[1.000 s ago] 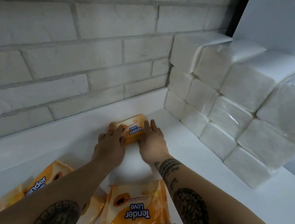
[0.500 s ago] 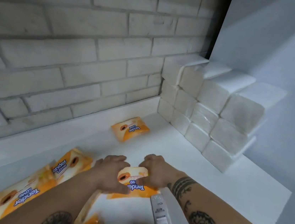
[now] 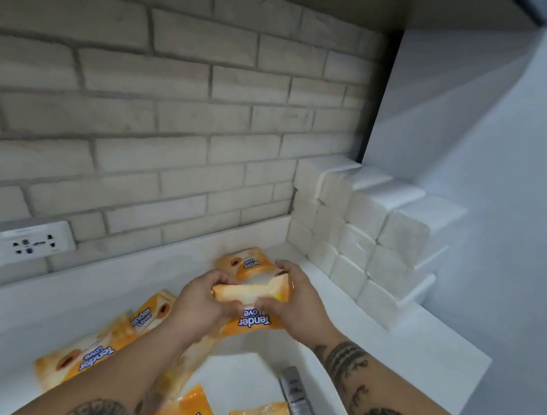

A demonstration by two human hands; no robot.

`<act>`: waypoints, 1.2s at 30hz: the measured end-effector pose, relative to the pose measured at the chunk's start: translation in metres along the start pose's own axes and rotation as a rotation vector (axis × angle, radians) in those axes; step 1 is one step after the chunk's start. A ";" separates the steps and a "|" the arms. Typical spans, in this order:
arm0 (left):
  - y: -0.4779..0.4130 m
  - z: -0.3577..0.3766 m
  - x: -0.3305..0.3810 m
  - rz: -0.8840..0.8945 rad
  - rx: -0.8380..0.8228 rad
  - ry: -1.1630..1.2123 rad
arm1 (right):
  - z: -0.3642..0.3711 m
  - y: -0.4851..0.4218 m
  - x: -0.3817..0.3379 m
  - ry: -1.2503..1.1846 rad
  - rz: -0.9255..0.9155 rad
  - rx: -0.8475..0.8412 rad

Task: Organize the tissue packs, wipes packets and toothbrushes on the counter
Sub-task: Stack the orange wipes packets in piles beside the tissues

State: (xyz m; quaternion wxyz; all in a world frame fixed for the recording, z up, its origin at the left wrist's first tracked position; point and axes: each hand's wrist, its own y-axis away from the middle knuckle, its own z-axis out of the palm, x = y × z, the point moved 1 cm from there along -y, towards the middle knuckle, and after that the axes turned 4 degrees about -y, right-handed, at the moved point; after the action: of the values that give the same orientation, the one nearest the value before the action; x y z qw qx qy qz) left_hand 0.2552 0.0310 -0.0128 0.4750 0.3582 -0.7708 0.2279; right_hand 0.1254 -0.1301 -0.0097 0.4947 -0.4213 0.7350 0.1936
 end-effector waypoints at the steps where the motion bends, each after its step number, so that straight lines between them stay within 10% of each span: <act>1: 0.005 -0.006 0.005 -0.021 0.000 0.105 | -0.001 0.006 -0.008 -0.133 0.048 0.030; 16: 0.072 -0.002 0.017 -0.246 -0.061 0.666 | 0.018 0.095 -0.042 -0.483 0.214 0.185; 36: -0.070 0.057 -0.002 -0.209 0.094 0.294 | -0.018 -0.037 0.041 -0.427 0.352 0.171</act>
State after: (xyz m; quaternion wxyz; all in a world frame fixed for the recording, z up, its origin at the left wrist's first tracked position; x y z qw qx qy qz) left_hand 0.2774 -0.0529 -0.0391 0.5862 0.4212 -0.6401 0.2631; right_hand 0.1390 -0.1815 -0.0340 0.6309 -0.1936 0.6897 0.2980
